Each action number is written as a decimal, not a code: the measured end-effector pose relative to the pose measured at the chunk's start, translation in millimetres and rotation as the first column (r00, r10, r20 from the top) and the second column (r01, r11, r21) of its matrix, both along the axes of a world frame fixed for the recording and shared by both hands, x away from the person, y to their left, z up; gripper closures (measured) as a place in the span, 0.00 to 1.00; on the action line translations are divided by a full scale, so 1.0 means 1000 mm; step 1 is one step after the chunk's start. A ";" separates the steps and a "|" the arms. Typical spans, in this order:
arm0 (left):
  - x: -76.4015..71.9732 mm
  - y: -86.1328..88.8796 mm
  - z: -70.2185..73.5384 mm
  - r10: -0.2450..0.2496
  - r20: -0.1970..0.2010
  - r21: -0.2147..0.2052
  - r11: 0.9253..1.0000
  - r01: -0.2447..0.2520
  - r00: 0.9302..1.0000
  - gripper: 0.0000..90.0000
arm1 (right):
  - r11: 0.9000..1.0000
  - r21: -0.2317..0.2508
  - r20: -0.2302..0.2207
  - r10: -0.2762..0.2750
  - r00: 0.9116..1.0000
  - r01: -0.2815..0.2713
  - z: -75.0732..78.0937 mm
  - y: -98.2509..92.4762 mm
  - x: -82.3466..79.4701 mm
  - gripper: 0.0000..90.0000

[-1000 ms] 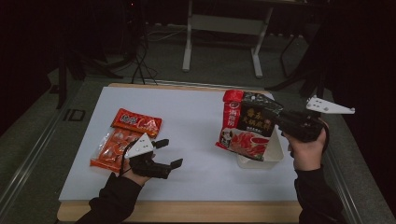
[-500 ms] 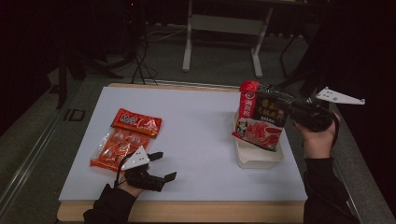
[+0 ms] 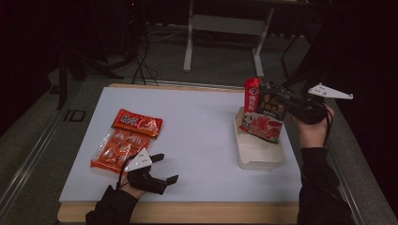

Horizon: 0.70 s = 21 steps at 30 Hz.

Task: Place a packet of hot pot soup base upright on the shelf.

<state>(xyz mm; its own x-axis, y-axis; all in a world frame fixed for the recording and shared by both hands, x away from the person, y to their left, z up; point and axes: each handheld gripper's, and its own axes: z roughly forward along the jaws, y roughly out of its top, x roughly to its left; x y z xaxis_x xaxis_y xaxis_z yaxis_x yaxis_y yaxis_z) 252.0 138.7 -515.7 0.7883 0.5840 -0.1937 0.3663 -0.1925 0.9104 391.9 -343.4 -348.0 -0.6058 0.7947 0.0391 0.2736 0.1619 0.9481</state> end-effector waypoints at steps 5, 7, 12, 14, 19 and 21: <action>0.000 0.000 0.000 0.003 0.003 -0.003 1.000 -0.003 1.000 0.04 | 1.000 -0.030 0.044 -0.006 0.999 0.007 -0.007 0.005 0.010 0.85; 0.001 0.000 -0.001 0.002 -0.002 -0.004 1.000 -0.002 1.000 0.04 | 0.999 -0.037 0.041 0.005 0.999 -0.004 -0.011 0.007 0.016 0.85; 0.001 0.001 -0.003 0.014 -0.003 -0.004 1.000 -0.014 1.000 0.04 | 0.998 -0.062 0.007 0.035 0.999 -0.034 -0.022 0.012 0.026 0.84; 0.002 0.002 -0.004 0.014 -0.011 -0.010 1.000 -0.014 1.000 0.04 | 0.997 -0.043 -0.016 0.057 0.998 -0.058 -0.026 0.013 0.029 0.83; 0.002 0.002 -0.004 0.016 -0.012 -0.014 1.000 -0.016 1.000 0.04 | 0.993 -0.018 -0.018 0.113 0.993 -0.113 -0.030 0.014 0.029 0.82; 0.002 0.002 -0.004 0.018 -0.009 -0.013 1.000 -0.018 1.000 0.04 | 0.989 -0.041 -0.006 0.144 0.990 -0.144 -0.035 0.017 0.029 0.81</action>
